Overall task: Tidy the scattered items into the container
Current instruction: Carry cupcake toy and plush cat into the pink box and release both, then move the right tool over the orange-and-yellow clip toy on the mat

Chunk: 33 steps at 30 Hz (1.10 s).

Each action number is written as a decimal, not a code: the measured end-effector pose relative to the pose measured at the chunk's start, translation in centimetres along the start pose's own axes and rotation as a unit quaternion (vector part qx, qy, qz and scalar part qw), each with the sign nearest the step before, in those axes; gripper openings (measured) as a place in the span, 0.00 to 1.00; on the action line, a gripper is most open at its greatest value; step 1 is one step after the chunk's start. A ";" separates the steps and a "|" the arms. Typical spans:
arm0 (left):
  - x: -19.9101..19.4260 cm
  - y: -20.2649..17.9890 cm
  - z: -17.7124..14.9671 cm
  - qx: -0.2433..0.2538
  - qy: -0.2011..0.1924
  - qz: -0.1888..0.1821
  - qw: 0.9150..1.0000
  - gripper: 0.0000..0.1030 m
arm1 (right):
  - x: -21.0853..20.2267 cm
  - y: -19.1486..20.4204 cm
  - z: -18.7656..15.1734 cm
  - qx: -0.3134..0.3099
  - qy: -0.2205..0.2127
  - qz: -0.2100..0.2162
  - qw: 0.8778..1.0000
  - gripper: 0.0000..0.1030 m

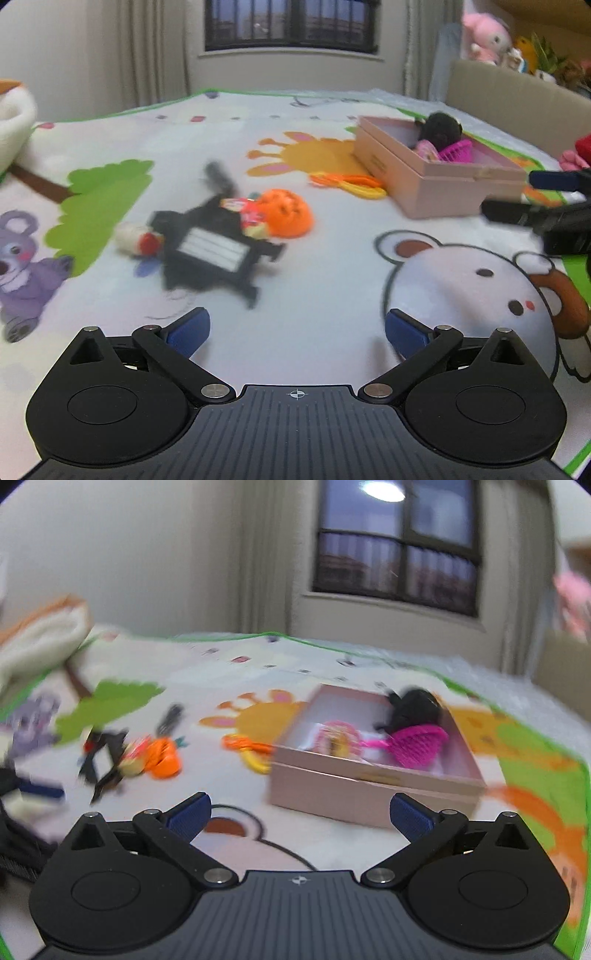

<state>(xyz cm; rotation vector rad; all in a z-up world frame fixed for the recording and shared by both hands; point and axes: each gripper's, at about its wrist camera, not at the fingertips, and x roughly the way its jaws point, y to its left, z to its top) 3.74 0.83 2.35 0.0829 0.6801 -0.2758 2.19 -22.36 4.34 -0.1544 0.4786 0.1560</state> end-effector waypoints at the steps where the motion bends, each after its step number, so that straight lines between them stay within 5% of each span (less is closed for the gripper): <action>1: -0.3 0.6 0.0 -0.005 -0.005 0.004 1.000 1.00 | 0.2 1.2 0.3 -0.023 0.000 0.001 1.000 0.84; 2: -0.5 1.1 0.0 -0.011 -0.009 0.008 1.000 1.00 | 0.8 2.3 0.6 -0.044 0.006 0.008 0.999 0.68; 5: -1.0 2.7 0.2 -0.029 -0.016 0.016 0.999 1.00 | 2.9 5.0 1.9 -0.079 0.030 0.040 0.996 0.45; 9: -1.5 4.6 -0.1 -0.053 -0.025 0.014 0.998 1.00 | 7.5 7.3 5.1 -0.097 0.058 0.049 0.992 0.43; 15: -2.0 7.0 -0.5 -0.073 -0.035 -0.007 0.997 1.00 | 16.7 8.0 10.0 -0.102 0.165 0.039 0.980 0.44; 22: -2.1 8.2 -0.4 -0.093 -0.045 -0.036 0.994 1.00 | 22.4 8.7 10.4 -0.150 0.233 0.028 0.960 0.46; 25: -2.0 7.6 -0.4 -0.084 -0.040 -0.036 0.995 1.00 | 22.5 8.4 10.1 -0.129 0.238 0.045 0.962 0.35; 33: -2.4 5.9 0.4 -0.058 -0.041 -0.037 0.997 1.00 | 14.0 8.4 7.0 -0.113 0.221 0.132 0.960 0.34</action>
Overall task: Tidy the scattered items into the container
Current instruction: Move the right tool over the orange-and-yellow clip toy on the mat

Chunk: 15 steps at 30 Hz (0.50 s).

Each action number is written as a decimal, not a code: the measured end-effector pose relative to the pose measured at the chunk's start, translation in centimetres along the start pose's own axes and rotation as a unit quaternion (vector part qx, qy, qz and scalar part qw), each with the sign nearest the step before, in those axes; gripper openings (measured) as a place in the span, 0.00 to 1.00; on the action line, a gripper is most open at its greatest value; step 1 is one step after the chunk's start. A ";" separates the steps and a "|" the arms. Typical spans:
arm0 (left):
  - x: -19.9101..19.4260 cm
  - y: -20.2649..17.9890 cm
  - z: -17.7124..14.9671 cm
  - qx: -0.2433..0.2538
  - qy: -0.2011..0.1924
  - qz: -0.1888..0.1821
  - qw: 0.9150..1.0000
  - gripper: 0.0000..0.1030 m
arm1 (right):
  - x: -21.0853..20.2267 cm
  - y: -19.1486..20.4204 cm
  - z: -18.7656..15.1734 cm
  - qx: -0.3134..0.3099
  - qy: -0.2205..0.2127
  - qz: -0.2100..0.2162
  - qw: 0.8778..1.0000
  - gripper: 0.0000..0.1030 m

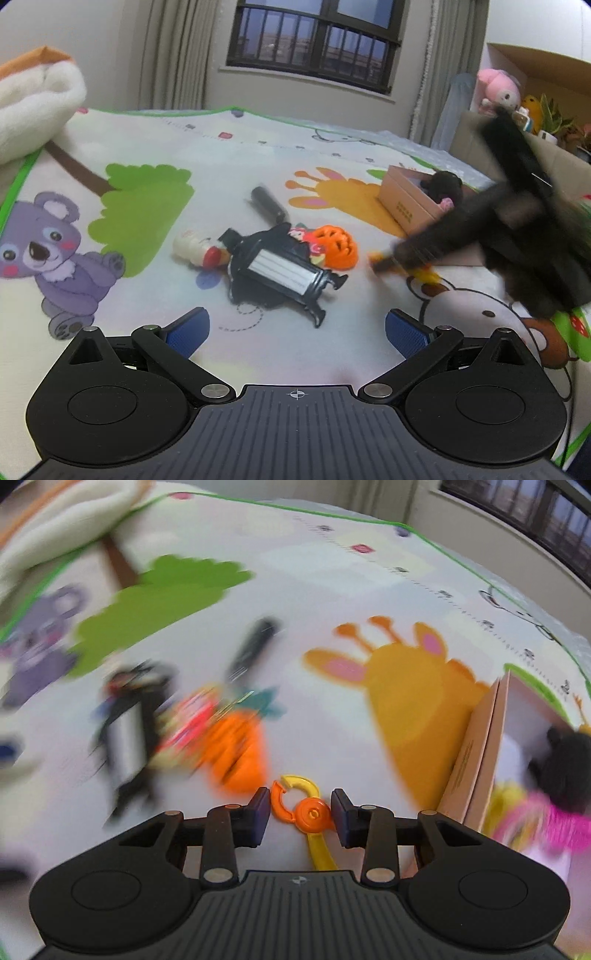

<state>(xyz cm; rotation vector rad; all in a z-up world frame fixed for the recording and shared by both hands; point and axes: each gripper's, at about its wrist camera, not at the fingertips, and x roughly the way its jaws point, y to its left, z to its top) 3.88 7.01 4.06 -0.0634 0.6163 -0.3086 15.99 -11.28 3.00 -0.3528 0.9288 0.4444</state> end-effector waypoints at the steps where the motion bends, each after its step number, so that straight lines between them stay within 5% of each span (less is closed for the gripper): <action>1: 0.1 -0.3 0.1 0.005 0.000 0.002 1.000 1.00 | -1.1 0.6 -1.3 -0.010 -0.005 0.003 1.000 0.34; 6: 1.0 -1.3 1.1 0.017 0.001 0.021 1.000 1.00 | -5.4 1.7 -7.6 -0.021 -0.029 -0.014 0.999 0.34; 10: 2.7 -0.6 2.2 -0.011 0.006 0.033 0.999 1.00 | -7.2 1.5 -11.4 -0.023 -0.053 -0.067 0.996 0.36; 14: 4.9 1.1 2.9 -0.070 0.037 0.031 0.996 1.00 | -8.5 0.4 -14.3 0.044 -0.094 -0.084 0.991 0.73; 15: 5.5 1.4 3.0 -0.079 0.044 0.034 0.995 1.00 | -8.9 0.2 -15.1 0.063 -0.106 -0.086 0.989 0.75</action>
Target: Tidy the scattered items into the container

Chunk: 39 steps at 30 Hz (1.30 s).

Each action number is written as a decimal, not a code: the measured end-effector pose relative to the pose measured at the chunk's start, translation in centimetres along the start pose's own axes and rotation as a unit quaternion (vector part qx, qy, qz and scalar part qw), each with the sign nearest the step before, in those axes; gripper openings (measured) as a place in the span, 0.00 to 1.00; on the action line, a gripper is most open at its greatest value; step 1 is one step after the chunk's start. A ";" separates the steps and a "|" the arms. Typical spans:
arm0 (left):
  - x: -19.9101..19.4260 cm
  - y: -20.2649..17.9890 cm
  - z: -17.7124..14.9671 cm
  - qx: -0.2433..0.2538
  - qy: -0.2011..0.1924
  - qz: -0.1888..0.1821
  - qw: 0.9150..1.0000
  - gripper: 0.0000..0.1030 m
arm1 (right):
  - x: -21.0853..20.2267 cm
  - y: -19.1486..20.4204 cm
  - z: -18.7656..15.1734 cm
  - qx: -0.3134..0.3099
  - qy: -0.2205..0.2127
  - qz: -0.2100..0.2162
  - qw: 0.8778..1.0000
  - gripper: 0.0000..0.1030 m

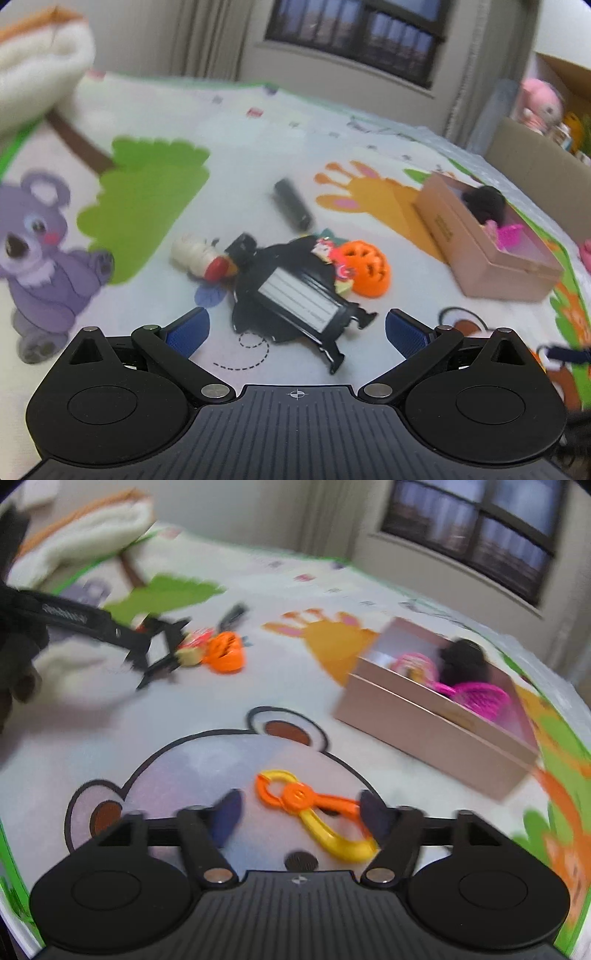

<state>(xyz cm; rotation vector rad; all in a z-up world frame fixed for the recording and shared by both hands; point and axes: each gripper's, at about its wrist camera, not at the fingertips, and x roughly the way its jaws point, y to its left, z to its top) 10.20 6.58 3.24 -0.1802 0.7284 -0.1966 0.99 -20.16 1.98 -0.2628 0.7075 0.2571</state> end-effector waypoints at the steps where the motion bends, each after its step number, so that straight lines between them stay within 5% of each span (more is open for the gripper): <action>1: 0.6 0.2 0.2 -0.004 0.006 0.009 1.000 1.00 | -0.3 -0.3 -0.6 0.017 -0.008 -0.001 1.000 0.78; 7: 3.2 0.6 1.3 -0.006 0.014 0.054 0.998 1.00 | 0.0 -1.6 -3.1 0.092 -0.017 -0.022 0.995 0.88; 11: 3.7 0.8 1.5 -0.003 0.013 0.052 0.999 1.00 | 0.4 -1.8 -4.1 0.109 -0.030 -0.034 0.993 1.00; 23: 3.6 0.6 1.0 0.032 -0.003 0.033 0.999 0.99 | 0.7 -2.1 -4.7 0.128 -0.039 -0.021 0.991 1.00; 26: 3.2 0.1 0.9 0.047 -0.006 0.016 0.999 0.79 | 0.7 -2.2 -4.8 0.130 -0.042 -0.019 0.990 1.00; 33: 2.1 -1.4 0.4 0.082 -0.013 0.016 0.996 0.57 | 0.6 -2.2 -4.9 0.131 -0.043 -0.019 0.990 1.00; 39: 0.6 -4.1 -0.9 0.126 -0.012 -0.027 0.992 0.51 | 0.7 -2.2 -4.9 0.130 -0.043 -0.020 0.990 1.00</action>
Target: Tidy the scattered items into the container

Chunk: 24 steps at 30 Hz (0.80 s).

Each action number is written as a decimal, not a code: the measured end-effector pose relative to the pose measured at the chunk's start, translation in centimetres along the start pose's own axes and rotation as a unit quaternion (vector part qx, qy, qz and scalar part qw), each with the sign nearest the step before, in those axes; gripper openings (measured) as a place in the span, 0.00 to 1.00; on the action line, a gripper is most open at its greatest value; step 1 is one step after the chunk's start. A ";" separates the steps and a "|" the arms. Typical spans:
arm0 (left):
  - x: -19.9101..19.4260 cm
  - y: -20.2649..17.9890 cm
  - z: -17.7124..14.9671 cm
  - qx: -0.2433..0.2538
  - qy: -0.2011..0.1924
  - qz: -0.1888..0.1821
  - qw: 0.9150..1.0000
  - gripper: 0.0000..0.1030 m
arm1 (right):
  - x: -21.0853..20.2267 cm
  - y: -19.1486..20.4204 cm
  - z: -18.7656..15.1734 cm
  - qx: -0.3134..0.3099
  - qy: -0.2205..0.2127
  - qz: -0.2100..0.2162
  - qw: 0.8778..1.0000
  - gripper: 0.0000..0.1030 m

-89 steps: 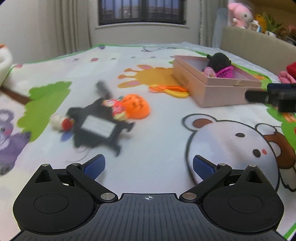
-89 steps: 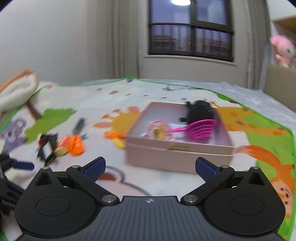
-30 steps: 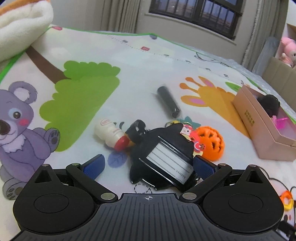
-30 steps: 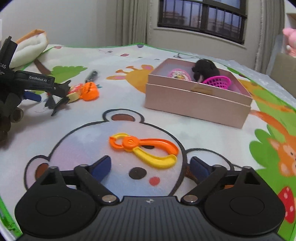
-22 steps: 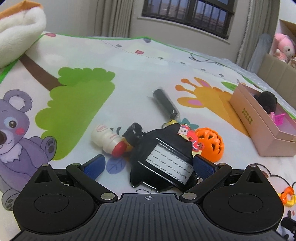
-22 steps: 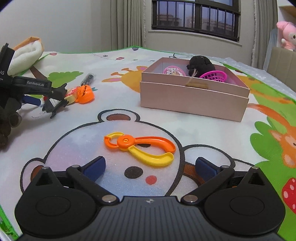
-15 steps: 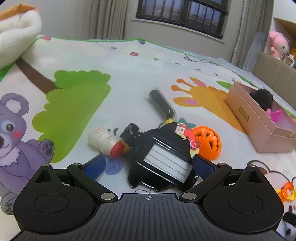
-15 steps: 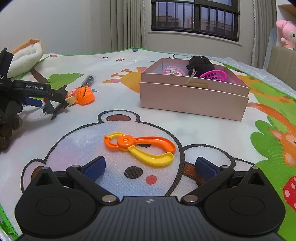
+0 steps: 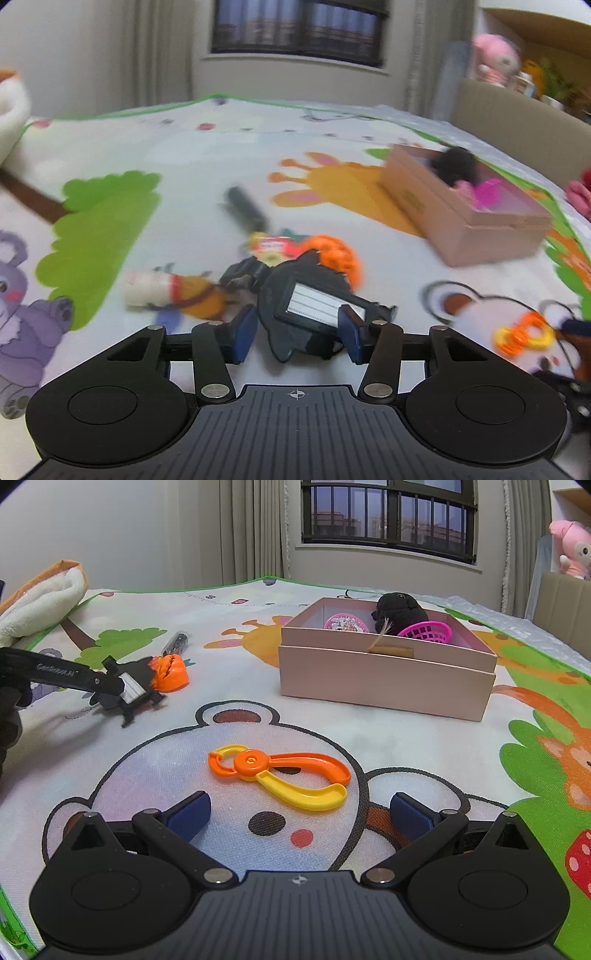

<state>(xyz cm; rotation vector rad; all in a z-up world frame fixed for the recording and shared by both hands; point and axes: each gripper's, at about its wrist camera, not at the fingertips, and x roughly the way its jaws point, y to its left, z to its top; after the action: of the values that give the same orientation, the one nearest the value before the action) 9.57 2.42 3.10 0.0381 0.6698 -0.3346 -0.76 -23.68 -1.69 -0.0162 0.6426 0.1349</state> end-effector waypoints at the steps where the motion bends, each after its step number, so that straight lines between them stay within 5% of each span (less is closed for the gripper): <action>1: -0.1 -0.6 -0.1 0.006 0.001 -0.010 1.000 0.51 | 0.0 0.0 0.0 0.000 0.000 0.000 1.000 1.00; 7: -0.2 -3.5 -0.8 0.024 0.010 -0.074 0.997 0.56 | 0.0 0.0 0.0 0.000 0.000 -0.001 1.000 1.00; 9: -0.1 -3.9 -0.9 0.020 0.008 -0.076 0.997 0.66 | 0.0 0.0 0.0 0.000 0.000 -0.001 1.000 1.00; 14: -0.5 -4.2 -1.0 0.007 0.004 -0.053 0.999 0.92 | 0.0 0.0 0.0 0.000 0.000 -0.001 1.000 1.00; 24: -0.7 -5.5 -1.4 -0.014 0.027 -0.020 0.999 0.99 | 0.0 0.1 0.0 0.000 0.000 -0.002 1.000 1.00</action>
<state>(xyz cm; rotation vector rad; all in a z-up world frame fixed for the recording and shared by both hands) 6.47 -2.39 2.82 0.0078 0.7298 -0.3628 -0.73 -23.61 -1.68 -0.0172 0.6418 0.1304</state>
